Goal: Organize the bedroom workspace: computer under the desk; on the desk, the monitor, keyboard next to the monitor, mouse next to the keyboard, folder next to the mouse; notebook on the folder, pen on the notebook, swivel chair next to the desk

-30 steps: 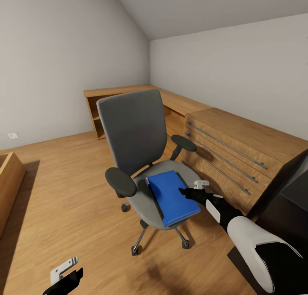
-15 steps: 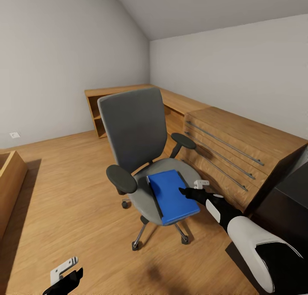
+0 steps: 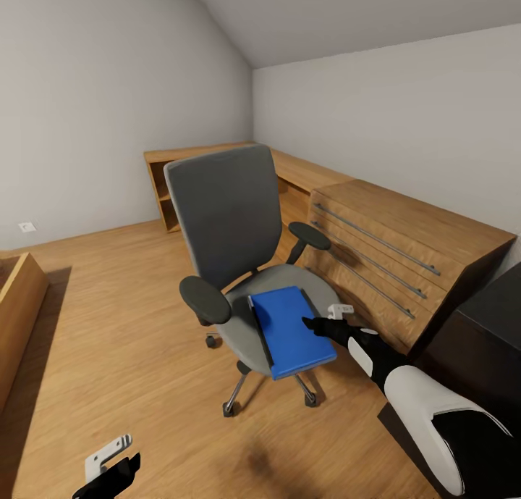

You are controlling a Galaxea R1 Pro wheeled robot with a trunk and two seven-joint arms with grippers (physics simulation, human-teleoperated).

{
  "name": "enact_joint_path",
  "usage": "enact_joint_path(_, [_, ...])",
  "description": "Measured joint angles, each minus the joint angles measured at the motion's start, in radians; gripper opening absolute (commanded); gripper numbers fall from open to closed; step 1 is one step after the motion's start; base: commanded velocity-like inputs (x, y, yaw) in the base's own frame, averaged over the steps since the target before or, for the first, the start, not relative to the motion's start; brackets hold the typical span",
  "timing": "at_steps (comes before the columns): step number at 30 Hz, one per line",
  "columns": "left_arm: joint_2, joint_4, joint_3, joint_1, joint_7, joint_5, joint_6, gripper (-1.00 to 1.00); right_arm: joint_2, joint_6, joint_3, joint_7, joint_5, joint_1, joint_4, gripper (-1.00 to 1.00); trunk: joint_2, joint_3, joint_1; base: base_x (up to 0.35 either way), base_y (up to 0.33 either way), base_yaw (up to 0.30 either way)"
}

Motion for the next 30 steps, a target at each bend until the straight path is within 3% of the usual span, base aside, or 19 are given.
enact_joint_path(10, [0.000, 0.000, 0.000, 0.000, 0.001, 0.000, 0.000, 1.00, 0.000, 0.000, -0.002, -0.002, 0.002, 0.000, -0.001, 1.00, 0.000, 0.000, 0.000, -0.011, -0.003, 0.000])
enact_joint_path(30, [0.000, 0.000, 0.000, 0.000, 0.001, -0.002, 0.000, 1.00, -0.001, -0.001, 0.005, -0.002, 0.008, 0.000, 0.031, 1.00, 0.140, 0.062, -0.077, 0.000, 0.000, 0.000])
